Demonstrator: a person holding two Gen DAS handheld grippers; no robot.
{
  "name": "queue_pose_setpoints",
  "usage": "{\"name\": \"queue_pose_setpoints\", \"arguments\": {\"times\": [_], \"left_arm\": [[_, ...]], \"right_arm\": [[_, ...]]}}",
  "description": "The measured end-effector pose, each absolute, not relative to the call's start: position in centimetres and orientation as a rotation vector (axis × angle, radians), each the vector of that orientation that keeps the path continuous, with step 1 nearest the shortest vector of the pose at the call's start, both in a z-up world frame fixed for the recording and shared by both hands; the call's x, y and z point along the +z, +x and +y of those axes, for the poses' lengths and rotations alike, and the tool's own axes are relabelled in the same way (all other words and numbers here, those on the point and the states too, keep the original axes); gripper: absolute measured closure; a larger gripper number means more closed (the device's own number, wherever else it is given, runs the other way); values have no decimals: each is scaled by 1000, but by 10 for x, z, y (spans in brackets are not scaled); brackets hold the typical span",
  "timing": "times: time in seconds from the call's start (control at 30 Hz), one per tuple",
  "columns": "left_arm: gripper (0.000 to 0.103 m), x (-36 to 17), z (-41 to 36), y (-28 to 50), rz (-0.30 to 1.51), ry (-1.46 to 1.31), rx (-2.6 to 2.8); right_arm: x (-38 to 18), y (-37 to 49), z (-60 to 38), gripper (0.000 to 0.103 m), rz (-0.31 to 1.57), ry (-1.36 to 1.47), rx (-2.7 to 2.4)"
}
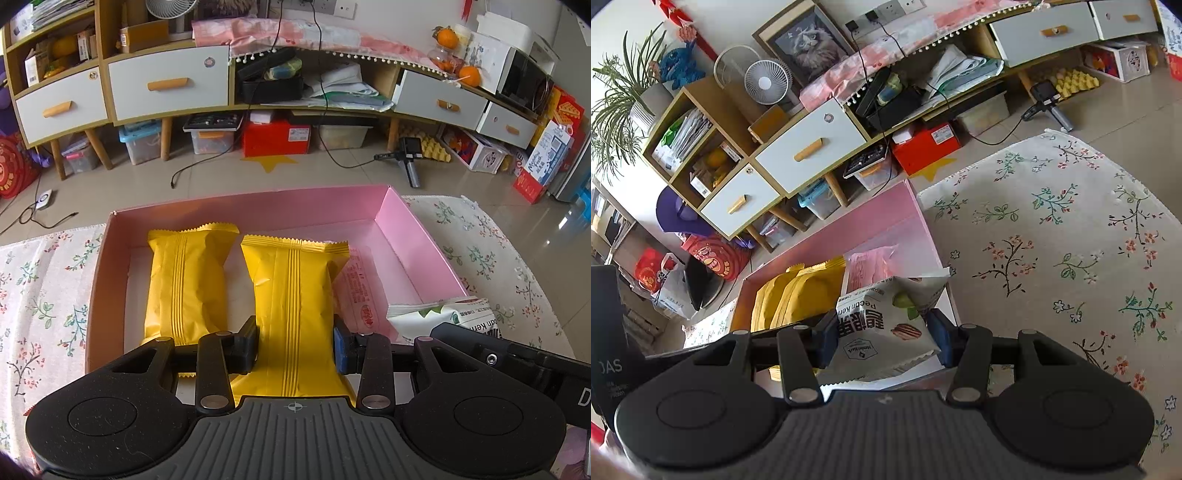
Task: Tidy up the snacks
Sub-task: 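Lower both snacks into the pink box and open both grippers, then withdraw both tools from the box back over the table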
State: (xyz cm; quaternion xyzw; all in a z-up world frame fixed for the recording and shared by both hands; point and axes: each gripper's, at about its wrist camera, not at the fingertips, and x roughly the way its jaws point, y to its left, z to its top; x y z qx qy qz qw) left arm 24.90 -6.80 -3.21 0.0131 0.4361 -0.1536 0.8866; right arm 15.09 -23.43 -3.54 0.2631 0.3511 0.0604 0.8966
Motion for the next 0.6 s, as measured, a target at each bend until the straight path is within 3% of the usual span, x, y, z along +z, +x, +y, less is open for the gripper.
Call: {"name": "queue_pose_setpoints", "arguments": {"times": [0.2,0.27,0.33,0.6], "left_arm": [[62,-30,-67,249,899,32,-331],[50,-29,-66,247,891,34,-328],[37,-26,-63,244,872,26,-332],[22,-7,-48,219,841,19,-341]], "right_arm": [[-35,152,-235,54,731,547,126],[-36,152,-235,52,729,548,126],[-34,151,-237,42,717,555,122],[-20,142,-245,29,681,555,130]]}}
